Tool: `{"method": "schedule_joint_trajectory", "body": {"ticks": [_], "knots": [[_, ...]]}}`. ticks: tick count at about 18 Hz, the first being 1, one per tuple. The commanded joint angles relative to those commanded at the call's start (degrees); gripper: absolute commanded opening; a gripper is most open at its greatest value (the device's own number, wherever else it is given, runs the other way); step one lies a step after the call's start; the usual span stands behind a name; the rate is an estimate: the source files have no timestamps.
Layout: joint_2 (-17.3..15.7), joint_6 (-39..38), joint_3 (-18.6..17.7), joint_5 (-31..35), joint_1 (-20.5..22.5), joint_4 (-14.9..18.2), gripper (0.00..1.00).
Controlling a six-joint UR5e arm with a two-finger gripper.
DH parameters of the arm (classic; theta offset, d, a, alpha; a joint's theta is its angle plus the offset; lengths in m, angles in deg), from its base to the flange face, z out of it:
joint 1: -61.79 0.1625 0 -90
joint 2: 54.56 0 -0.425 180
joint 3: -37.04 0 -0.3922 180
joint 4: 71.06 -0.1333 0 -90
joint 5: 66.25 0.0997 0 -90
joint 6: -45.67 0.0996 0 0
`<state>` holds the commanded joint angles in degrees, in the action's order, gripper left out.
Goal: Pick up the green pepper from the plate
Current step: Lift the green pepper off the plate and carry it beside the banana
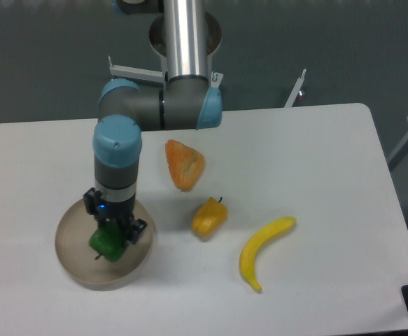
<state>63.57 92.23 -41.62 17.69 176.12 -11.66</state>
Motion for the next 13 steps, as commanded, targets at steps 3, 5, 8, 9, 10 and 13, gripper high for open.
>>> {"method": "schedule_joint_trajectory", "body": {"ticks": [3, 5, 8, 9, 10, 13], "knots": [[-2.29, 4.14, 0.62, -0.09, 4.84, 2.47, 0.37], [-3.34, 8.44, 0.62, -0.26, 8.96, 2.56, 0.37], [-3.79, 14.42, 1.32, 0.00, 14.15, 4.13, 0.37], [-3.70, 16.96, 1.41, -0.09, 15.38, 4.75, 0.37], [-3.78, 19.42, 1.50, 0.00, 16.70, 4.93, 0.37], [-3.87, 24.97, 1.76, 0.09, 20.31, 4.93, 0.37]]}}
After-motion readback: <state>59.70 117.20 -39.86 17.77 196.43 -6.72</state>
